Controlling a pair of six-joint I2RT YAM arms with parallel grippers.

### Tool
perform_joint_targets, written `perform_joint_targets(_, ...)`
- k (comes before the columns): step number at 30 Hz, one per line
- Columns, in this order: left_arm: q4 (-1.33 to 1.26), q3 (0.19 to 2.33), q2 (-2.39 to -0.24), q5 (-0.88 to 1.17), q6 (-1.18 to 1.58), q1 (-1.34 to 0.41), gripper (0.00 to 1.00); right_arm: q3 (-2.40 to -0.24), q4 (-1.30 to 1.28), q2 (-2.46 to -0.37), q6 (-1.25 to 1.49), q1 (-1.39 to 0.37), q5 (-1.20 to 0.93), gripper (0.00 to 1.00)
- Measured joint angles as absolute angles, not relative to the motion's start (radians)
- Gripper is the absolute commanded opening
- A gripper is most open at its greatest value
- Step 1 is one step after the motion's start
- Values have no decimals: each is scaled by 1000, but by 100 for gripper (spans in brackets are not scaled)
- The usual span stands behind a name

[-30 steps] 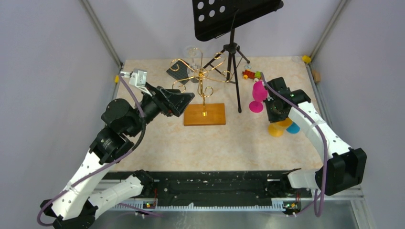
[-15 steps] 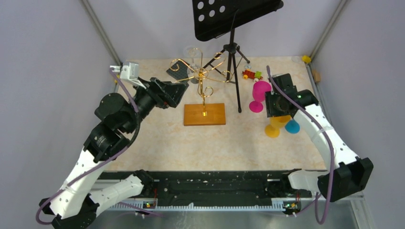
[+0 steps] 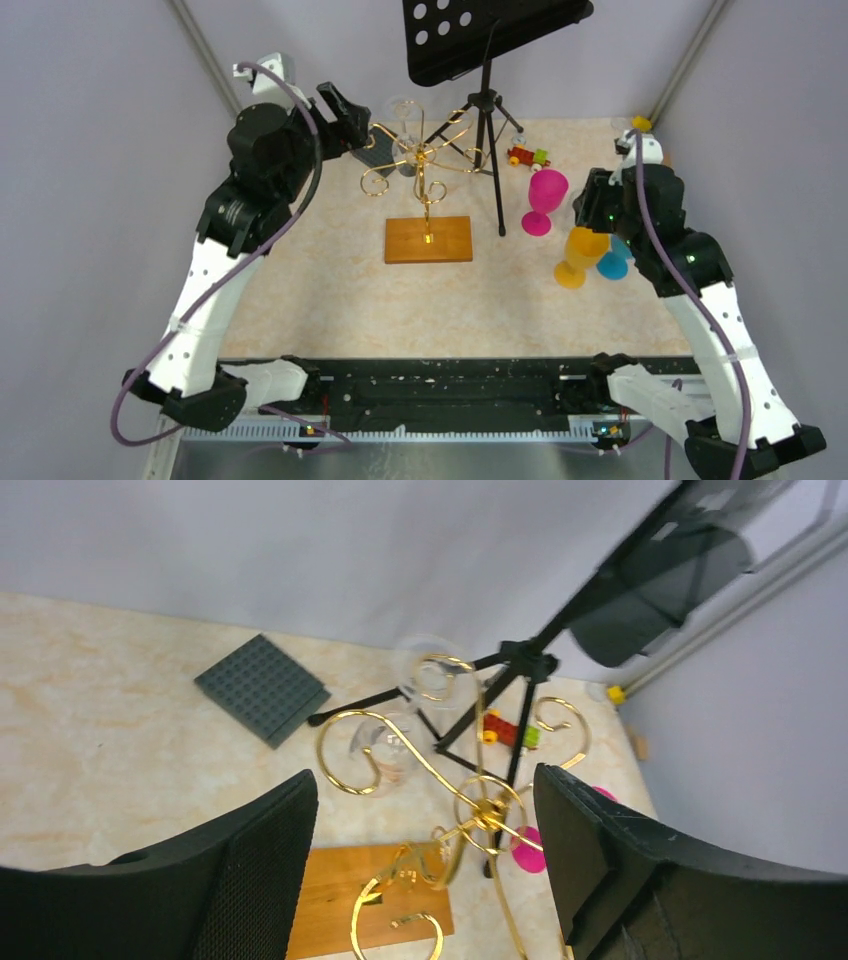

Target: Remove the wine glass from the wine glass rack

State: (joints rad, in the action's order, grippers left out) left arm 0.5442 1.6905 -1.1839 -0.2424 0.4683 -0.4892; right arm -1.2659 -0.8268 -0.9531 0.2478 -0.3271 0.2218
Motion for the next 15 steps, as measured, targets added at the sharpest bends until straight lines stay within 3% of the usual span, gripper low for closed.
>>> perform_joint_targets(7,585,1763,-1376,-113,461,-351,69,-1266,-765,-843,282,-326,158,37)
perform_joint_targets(15,526,1815,-1564,38,471,-276,76,-1261,-748,-801,312,-326,84,36)
